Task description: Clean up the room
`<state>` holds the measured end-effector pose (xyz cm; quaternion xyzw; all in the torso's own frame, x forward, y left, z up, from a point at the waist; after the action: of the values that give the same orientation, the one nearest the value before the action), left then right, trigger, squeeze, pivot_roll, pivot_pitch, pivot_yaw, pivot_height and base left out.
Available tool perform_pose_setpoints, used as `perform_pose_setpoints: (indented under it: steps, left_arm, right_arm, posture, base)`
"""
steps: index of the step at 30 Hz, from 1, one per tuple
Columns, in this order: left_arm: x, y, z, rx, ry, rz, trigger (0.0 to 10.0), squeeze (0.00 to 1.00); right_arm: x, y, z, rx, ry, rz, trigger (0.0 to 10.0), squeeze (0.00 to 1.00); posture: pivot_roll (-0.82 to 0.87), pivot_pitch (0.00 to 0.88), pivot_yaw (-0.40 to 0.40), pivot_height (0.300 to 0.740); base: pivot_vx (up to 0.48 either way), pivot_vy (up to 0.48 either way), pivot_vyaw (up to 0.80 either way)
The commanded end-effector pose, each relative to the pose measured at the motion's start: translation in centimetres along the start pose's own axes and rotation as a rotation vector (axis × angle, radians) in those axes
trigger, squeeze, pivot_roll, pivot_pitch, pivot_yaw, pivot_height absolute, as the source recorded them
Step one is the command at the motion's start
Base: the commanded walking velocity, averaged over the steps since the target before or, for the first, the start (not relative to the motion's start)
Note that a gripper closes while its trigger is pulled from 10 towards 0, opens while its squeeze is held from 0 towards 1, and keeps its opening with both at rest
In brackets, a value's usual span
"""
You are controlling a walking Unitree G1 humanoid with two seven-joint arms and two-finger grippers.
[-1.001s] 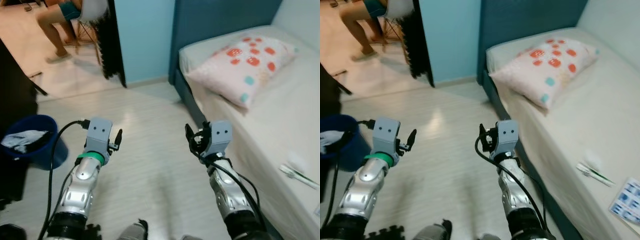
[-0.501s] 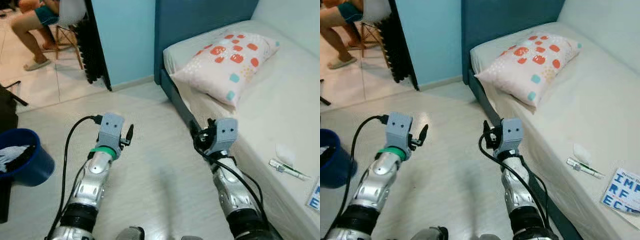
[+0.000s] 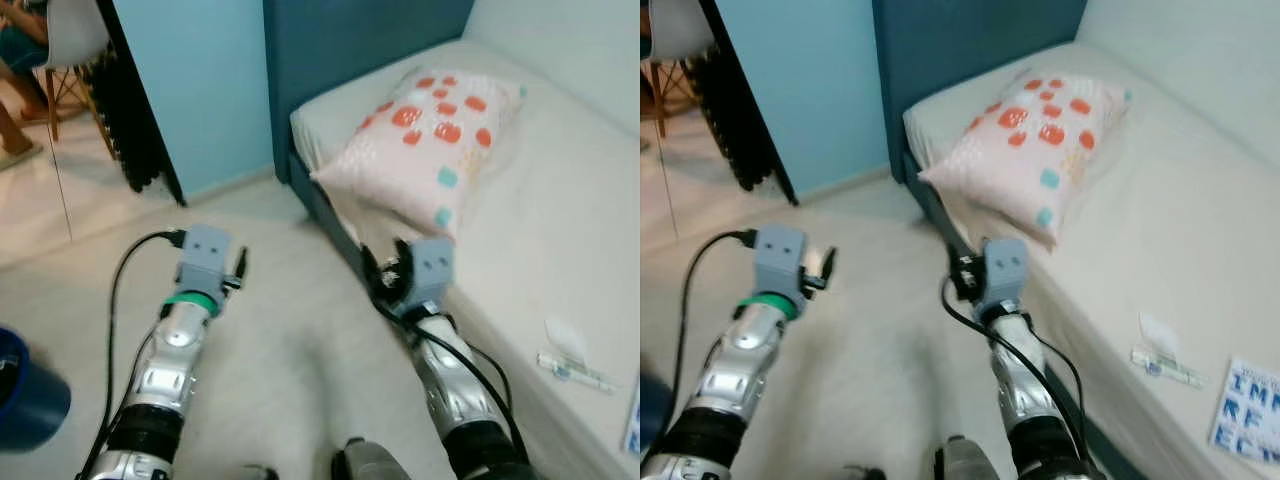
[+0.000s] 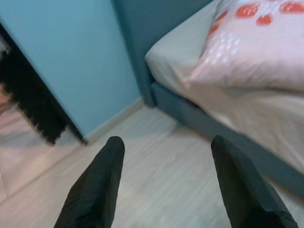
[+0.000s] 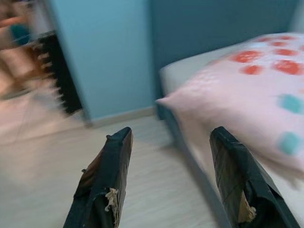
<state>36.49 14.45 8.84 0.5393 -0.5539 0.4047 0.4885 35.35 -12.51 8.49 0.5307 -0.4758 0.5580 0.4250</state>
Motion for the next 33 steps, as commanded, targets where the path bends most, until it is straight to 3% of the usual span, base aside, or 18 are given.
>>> perform_pose_setpoints:
  steps: [1, 19, 33]
  left_arm:
    - [-0.72, 0.20, -0.55, 0.010, -0.016, -0.021, 10.0, 0.00]
    - [-0.64, 0.24, -0.38, 0.003, -0.017, -0.017, 10.0, 0.00]
    - [-0.11, 0.05, -0.34, -0.001, -0.011, 0.000, 10.0, 0.00]
  right_arm:
    - [-0.16, -0.05, -0.44, 0.006, -0.016, -0.004, 10.0, 0.00]
    - [-0.42, 0.12, -0.48, 0.003, -0.023, -0.013, 10.0, 0.00]
    - [-0.47, 0.06, -0.27, -0.003, -0.022, -0.019, 10.0, 0.00]
  posture:
    - [0.00, 0.009, 0.037, 0.740]
    - [0.00, 0.018, 0.038, 0.740]
    - [0.00, 0.018, 0.038, 0.740]
  base:
    - [0.465, 0.000, 0.00]
    - [0.464, 0.000, 0.00]
    - [0.464, 0.000, -0.58]
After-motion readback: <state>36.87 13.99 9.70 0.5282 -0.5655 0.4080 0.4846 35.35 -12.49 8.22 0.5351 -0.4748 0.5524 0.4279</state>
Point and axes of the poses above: a point about 5 cm out from each wrist's last joint towards the gripper, its own y axis pointing back from the gripper into the wrist, its own x axis along the axis of the wrist's last joint, z = x × y, the point moved 5 cm from there along -y, pointing out of the wrist towards the gripper, and after that the axes turned 1 degree about y, right-handed, at the moved point
